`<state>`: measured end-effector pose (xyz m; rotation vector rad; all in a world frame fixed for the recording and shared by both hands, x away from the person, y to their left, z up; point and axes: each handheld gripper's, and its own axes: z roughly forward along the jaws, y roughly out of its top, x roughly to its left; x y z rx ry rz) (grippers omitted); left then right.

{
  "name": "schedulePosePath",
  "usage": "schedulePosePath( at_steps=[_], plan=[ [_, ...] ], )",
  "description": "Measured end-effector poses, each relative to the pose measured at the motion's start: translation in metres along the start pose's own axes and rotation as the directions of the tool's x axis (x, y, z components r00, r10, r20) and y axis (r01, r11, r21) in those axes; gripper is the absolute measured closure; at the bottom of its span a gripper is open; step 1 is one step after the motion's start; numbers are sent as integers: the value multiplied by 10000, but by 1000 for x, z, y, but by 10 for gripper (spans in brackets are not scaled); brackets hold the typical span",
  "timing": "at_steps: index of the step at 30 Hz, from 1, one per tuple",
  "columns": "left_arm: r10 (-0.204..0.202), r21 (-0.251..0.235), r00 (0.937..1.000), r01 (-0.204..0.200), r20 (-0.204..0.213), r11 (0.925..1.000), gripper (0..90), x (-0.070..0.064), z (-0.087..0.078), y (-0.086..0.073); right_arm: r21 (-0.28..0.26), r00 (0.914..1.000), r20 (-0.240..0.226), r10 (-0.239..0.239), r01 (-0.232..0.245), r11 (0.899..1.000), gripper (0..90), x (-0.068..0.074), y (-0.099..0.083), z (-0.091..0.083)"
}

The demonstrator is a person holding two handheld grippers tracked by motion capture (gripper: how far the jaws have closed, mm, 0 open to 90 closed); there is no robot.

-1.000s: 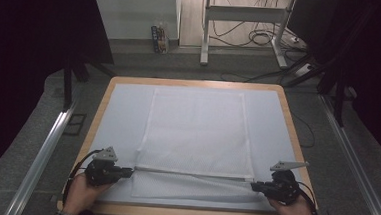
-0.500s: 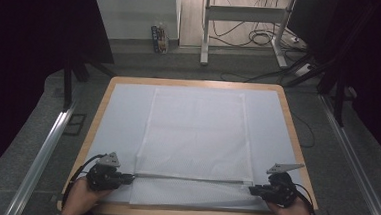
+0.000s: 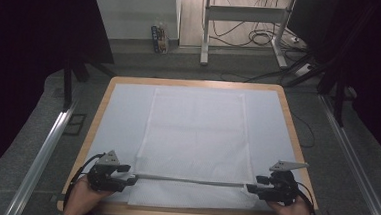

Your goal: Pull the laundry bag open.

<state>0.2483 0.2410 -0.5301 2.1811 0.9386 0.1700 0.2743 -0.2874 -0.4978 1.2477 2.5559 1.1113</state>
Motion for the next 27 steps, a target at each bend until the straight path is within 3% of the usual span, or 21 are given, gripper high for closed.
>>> schedulePosePath(
  at_steps=[7,12,18,22,25,27],
  plan=[
    [-19,-600,9987,-11,-513,9982,181,-3,-3,1,-519,9981,465,-408,432,9977,183,2,2,-3],
    [-89,-969,9965,8,-834,9953,73,-10,-9,-1,-780,9892,1093,-975,1063,9913,94,9,2,-7],
    [27,-1091,9895,-187,-1446,9939,28,-23,-17,-9,-748,9838,1119,-1398,1487,9861,73,19,-4,-11],
    [-123,-1135,9847,-76,-1736,9935,21,-28,-21,-18,-576,9878,793,-1337,1384,9887,62,22,-9,-11],
    [-153,-1124,9795,-75,-2009,9936,12,-30,-24,-25,-537,9885,795,-1284,1329,9897,35,24,-14,-11],
    [-158,-1213,9726,-128,-2320,9925,4,-33,-26,-26,-482,9910,666,-1164,1197,9916,15,24,-17,-11]
  ],
)
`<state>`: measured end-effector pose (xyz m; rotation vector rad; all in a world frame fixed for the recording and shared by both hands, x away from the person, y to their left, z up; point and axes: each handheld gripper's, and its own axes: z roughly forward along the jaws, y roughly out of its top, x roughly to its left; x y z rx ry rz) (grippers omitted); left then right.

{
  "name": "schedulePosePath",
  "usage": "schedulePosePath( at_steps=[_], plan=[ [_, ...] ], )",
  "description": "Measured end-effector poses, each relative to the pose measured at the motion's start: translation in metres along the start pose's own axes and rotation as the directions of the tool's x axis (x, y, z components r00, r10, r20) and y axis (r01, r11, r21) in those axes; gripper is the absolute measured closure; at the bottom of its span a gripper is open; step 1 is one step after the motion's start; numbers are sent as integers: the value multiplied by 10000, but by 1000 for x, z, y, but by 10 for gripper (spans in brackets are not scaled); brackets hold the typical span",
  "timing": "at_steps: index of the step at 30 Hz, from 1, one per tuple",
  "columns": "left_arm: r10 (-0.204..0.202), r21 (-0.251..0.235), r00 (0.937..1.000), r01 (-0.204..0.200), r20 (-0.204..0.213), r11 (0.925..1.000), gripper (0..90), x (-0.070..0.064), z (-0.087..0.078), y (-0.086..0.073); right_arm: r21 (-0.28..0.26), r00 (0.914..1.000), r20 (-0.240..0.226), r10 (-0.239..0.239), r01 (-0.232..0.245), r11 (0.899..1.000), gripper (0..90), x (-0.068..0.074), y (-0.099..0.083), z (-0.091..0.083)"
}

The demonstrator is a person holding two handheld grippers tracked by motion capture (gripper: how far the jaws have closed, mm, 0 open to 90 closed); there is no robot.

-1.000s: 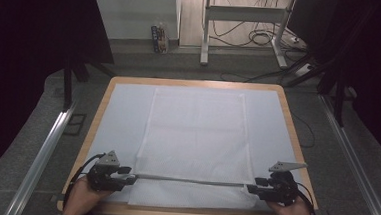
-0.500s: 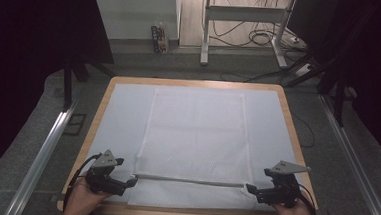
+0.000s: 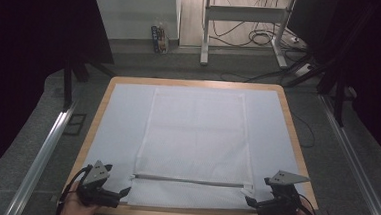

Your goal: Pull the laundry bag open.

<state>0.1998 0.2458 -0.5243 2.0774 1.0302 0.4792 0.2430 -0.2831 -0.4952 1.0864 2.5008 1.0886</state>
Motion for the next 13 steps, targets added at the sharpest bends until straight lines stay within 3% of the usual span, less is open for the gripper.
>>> schedulePosePath(
  at_steps=[3,13],
  plan=[
    [64,46,9995,-62,-313,10000,0,-2,-1,-1,202,9999,-58,150,-149,9997,0,2,-6,1],
    [82,275,9996,-74,-273,9996,7,-2,2,0,145,9986,-109,524,-522,9985,0,-4,-13,0]
  ],
)
